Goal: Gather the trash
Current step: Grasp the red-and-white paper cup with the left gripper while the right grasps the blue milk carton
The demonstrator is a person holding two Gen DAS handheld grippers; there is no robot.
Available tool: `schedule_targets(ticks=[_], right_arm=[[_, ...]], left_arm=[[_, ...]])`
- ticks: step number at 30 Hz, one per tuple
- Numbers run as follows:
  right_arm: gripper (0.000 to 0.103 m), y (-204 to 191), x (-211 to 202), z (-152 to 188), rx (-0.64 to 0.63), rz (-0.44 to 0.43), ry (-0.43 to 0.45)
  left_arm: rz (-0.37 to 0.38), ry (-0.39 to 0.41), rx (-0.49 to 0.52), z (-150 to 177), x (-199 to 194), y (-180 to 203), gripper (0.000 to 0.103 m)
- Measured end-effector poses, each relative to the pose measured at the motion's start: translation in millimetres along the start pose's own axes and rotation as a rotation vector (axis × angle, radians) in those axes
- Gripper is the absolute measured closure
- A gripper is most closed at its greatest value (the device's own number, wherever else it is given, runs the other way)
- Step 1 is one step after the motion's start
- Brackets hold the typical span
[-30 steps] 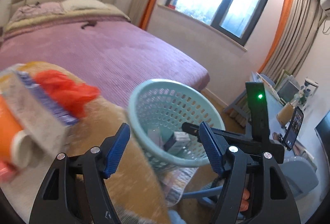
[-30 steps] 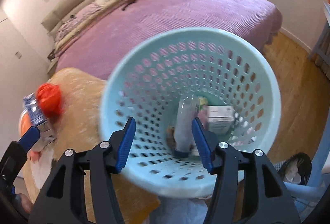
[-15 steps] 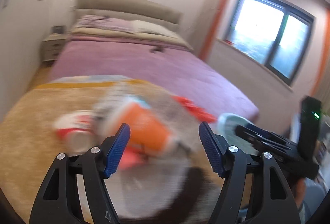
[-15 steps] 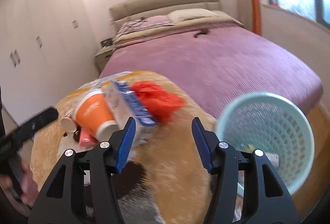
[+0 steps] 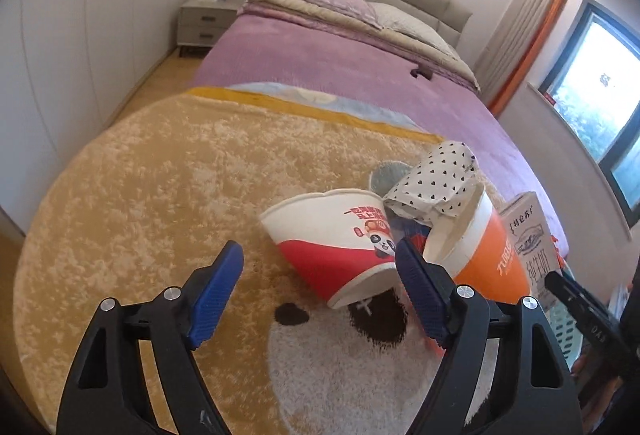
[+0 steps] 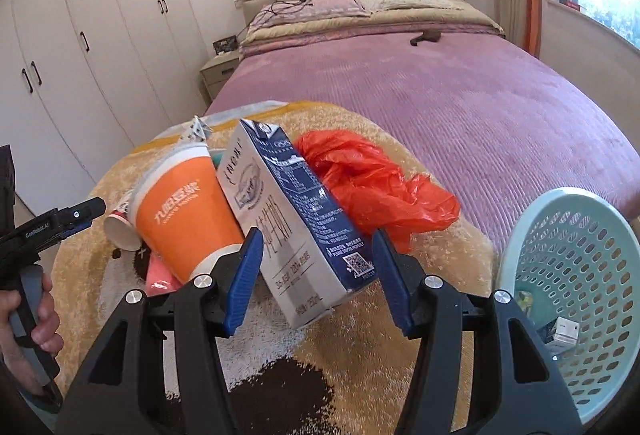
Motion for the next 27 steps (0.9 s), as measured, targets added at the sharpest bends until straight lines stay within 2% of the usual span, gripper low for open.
schedule_targets(ticks=[7, 9, 10, 14, 16, 17, 18, 24, 27], right_arm=[[0.048, 6, 10, -1, 0.025, 0.000, -0.005], [0.037, 6, 11, -2, 0.032, -0.003, -0.011], [0.034, 7, 12, -2, 0.035, 0.008, -0.016], [0.034, 1, 16, 4, 0.014, -0.017, -0.051], [0.042, -5, 15, 8, -0.008, -0.001, -0.048], [0.052, -7, 13, 10, -0.017, -0.001, -0.048], [0.054, -9, 8, 13, -0.021, -0.005, -0.040], [0.059, -22, -16, 33, -0.038, -0.012, -0.015], [0.060, -34, -35, 49, -0.099, 0.064, 0.005]], left_arm=[[0.041, -0.043, 0.009, -4, 23, 17, 0.022], [0.031, -0.062, 0.003, -1, 30, 17, 0.022], [0.031, -0.069, 0.005, -1, 33, 17, 0.022], [0.043, -0.096, 0.005, 5, 42, 18, 0.022], [0.032, -0.088, -0.005, 8, 43, 15, 0.028], [0.026, -0.076, -0.007, 8, 41, 13, 0.032], [0.029, -0.070, -0.007, 9, 39, 13, 0.034], [0.089, -0.005, -0.027, 17, 10, 4, 0.036], [0.093, 0.030, -0.009, 24, -11, 3, 0.036]])
Point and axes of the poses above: each gripper's, at about its wrist camera, not at the fingertips, and x roughly the way its jaws point, y to its right, z to its underside, the point moved 5 cm from there along x, roughly the way its jaws point, and after that the axes turned 3 degrees about x, right-handed, at the moved point
